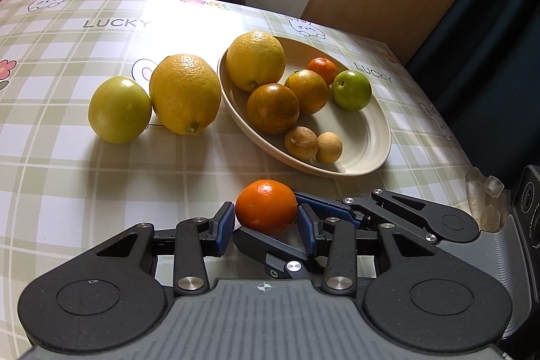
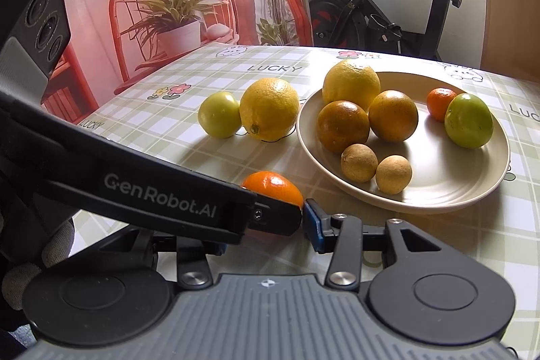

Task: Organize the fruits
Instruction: 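Carry the bright orange onto the plate and open the right gripper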

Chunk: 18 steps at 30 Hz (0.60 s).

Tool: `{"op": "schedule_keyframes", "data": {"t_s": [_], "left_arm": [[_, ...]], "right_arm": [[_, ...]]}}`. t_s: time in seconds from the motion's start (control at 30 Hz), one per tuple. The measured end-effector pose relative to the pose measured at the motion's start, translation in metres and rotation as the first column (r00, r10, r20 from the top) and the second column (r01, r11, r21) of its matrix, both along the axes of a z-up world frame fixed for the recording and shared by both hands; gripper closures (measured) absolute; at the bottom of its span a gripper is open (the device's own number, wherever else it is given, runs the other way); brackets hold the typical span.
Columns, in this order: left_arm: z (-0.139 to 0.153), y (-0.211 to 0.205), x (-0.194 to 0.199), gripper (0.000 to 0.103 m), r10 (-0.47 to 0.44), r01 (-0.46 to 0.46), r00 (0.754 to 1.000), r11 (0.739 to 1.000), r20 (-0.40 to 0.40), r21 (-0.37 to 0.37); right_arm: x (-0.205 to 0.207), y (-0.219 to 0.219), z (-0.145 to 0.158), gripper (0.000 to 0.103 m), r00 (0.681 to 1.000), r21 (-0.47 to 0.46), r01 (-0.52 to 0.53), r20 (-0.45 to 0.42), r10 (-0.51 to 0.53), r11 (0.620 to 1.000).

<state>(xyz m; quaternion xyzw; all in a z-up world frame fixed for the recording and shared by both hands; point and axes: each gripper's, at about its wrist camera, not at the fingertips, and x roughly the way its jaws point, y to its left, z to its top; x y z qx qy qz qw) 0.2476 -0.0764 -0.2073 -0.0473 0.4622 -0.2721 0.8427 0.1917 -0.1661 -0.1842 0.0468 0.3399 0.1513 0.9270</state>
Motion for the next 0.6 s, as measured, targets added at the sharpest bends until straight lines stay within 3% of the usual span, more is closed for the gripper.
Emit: {"op": "schedule_keyframes", "data": {"t_s": [0.6], "left_arm": [[-0.0007, 0.0025, -0.0064, 0.06, 0.004, -0.004, 1.0, 1.0, -0.004, -0.01]], "right_arm": [[-0.0028, 0.0004, -0.0004, 0.057, 1.0, -0.005, -0.002, 0.001, 0.002, 1.0]]}}
